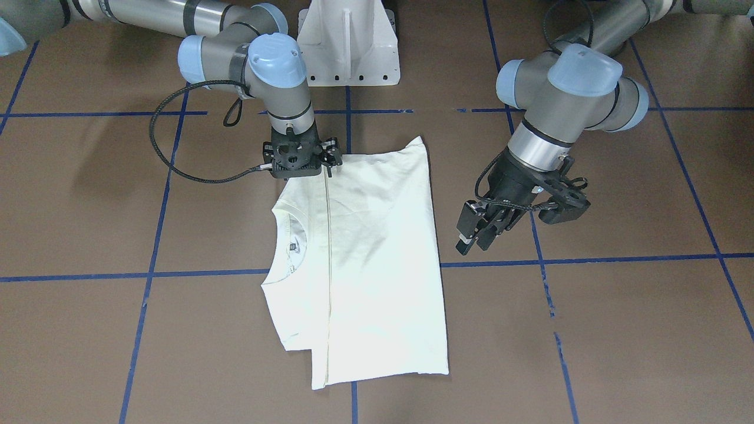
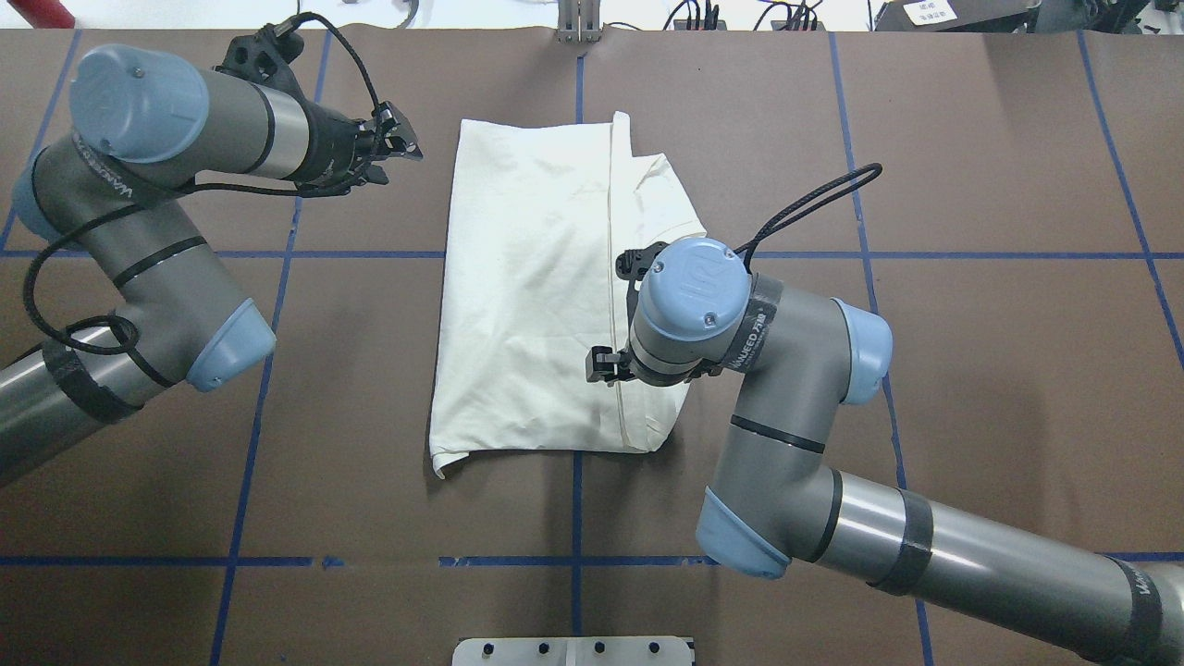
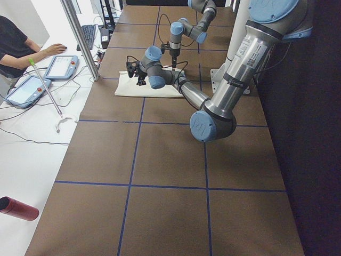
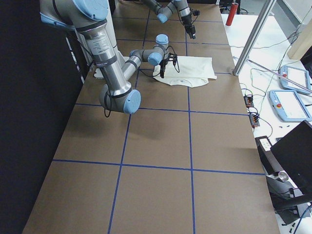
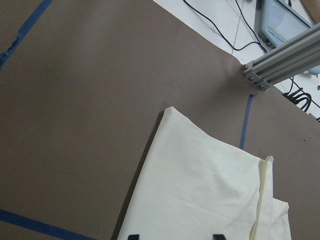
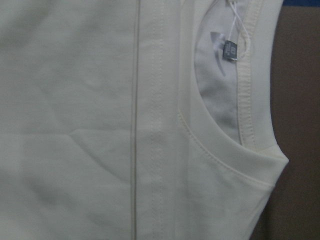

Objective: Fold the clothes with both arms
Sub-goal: 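Move the right gripper over the shirt's collar edge to grasp it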

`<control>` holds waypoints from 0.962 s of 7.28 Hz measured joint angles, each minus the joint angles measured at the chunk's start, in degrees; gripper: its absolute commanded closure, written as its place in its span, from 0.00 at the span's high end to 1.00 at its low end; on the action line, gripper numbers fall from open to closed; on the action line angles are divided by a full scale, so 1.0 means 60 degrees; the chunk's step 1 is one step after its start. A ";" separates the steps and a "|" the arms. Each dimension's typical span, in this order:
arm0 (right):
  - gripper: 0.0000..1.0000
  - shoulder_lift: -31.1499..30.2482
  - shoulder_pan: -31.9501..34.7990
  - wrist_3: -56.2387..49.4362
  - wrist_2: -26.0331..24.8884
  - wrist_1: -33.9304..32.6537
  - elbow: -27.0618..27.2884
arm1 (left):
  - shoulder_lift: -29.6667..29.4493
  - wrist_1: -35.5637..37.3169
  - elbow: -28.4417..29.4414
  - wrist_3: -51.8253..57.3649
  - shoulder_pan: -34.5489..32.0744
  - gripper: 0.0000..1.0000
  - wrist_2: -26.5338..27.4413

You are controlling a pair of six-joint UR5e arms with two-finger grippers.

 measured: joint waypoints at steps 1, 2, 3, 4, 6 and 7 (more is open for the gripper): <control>1.00 0.0158 -0.0126 -0.0434 -0.0226 -0.0139 -0.0256 | 0.0016 0.0006 0.0000 0.0000 0.0005 0.58 0.0000; 1.00 0.0238 -0.0225 -0.0690 -0.0366 -0.0193 -0.0413 | 0.0033 0.0009 -0.0007 0.0000 0.0012 0.58 0.0000; 1.00 0.0278 -0.0297 -0.0818 -0.0449 -0.0215 -0.0504 | 0.0041 0.0011 -0.0008 0.0000 0.0018 0.58 0.0000; 1.00 0.0286 -0.0344 -0.0875 -0.0500 -0.0244 -0.0561 | 0.0044 0.0011 -0.0008 0.0000 0.0026 0.58 0.0000; 1.00 0.0305 -0.0411 -0.1035 -0.0596 -0.0442 -0.0610 | 0.0047 0.0012 -0.0014 0.0000 0.0035 0.58 -0.0004; 1.00 0.0266 -0.0405 -0.1173 -0.0618 -0.0592 -0.0576 | 0.0047 0.0012 -0.0014 -0.0003 0.0038 0.58 -0.0010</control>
